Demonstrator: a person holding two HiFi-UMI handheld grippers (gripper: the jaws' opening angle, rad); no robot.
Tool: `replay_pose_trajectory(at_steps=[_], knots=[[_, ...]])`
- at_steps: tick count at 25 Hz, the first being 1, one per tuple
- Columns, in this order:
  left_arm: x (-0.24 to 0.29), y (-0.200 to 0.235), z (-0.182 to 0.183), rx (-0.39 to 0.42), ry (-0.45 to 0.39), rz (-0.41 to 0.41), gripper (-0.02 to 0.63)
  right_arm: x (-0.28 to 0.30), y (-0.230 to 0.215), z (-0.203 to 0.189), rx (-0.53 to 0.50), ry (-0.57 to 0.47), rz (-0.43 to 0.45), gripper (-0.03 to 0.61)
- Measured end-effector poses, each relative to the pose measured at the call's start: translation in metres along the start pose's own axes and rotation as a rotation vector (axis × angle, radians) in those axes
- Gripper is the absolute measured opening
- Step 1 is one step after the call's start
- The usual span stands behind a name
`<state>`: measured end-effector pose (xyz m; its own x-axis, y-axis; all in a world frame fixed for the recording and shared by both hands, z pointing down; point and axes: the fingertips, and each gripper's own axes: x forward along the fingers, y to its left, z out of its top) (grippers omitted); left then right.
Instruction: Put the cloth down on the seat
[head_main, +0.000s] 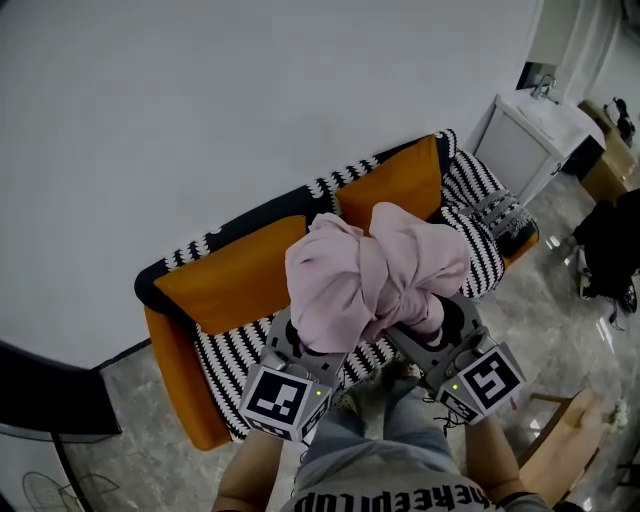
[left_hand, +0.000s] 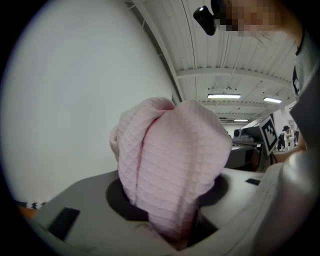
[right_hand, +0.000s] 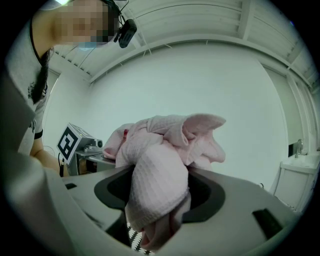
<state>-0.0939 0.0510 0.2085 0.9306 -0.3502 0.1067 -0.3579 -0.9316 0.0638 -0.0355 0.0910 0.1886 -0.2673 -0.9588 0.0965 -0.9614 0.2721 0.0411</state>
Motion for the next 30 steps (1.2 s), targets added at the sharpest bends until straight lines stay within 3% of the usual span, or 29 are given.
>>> replay_pose_trajectory(at_steps=[11, 21, 30], knots=[[0.041, 0.01, 0.003, -0.028, 0.034, 0.114, 0.245, 0.022, -0.047, -0.002, 0.002, -0.008, 0.116, 0.293], [0.092, 0.036, 0.0, -0.039, 0.01, 0.279, 0.245, 0.059, -0.102, -0.011, -0.004, 0.011, 0.279, 0.293], [0.129, 0.061, -0.022, -0.085, 0.059, 0.4, 0.247, 0.096, -0.139, -0.036, 0.016, 0.06, 0.414, 0.295]])
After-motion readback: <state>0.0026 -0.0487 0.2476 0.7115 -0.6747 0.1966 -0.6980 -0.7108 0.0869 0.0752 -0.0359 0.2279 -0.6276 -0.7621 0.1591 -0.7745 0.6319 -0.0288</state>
